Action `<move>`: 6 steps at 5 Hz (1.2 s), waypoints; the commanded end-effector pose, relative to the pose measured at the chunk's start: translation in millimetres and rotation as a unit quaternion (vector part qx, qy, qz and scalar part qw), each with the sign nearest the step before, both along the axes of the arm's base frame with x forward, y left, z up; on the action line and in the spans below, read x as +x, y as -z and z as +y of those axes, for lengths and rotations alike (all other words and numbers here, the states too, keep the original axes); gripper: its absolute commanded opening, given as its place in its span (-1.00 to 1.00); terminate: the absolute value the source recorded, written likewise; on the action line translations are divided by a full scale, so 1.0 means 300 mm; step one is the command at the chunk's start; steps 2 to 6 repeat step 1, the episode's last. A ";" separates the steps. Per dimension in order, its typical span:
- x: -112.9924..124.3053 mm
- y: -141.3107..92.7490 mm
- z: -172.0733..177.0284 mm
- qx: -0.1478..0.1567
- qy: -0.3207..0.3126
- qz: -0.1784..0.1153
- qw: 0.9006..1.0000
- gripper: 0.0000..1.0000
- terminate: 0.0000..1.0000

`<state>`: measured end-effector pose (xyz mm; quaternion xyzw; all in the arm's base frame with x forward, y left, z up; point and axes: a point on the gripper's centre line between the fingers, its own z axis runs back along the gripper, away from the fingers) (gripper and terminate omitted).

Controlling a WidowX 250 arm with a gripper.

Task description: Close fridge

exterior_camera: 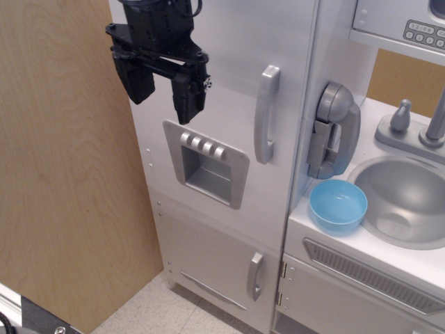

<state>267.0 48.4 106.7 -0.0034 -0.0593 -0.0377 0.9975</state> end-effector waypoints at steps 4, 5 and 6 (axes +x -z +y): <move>0.007 -0.044 0.021 0.004 0.000 -0.021 1.000 1.00 1.00; 0.007 -0.044 0.021 0.004 0.000 -0.021 1.000 1.00 1.00; 0.007 -0.044 0.021 0.004 0.000 -0.021 1.000 1.00 1.00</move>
